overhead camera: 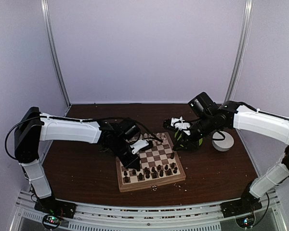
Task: Set up the chess pieces on the board
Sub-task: Place the pawn at f7.
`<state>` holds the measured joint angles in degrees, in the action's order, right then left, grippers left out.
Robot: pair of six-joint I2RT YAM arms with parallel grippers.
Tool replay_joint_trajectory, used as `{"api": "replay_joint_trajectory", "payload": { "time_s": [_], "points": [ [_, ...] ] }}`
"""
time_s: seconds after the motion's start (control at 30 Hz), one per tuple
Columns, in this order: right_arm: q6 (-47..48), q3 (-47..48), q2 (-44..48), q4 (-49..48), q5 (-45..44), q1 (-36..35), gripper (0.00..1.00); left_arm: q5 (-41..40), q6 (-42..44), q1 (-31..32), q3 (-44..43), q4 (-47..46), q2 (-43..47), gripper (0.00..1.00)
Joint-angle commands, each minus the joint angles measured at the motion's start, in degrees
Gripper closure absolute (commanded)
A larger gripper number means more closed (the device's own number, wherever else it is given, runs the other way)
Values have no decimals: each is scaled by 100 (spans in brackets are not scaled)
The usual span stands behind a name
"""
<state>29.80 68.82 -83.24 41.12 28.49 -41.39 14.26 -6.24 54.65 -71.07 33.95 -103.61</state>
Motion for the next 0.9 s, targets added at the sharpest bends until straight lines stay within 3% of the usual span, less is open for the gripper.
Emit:
{"api": "replay_joint_trajectory", "payload": {
  "time_s": [0.0, 0.87],
  "points": [
    [33, -14, 1, 69, 16, 26, 63, 107, 237, 67, -287, 122, -159, 98],
    [43, -2, -69, 87, 33, 26, 63, 88, 255, 162, -335, 283, -306, 97]
  ]
}}
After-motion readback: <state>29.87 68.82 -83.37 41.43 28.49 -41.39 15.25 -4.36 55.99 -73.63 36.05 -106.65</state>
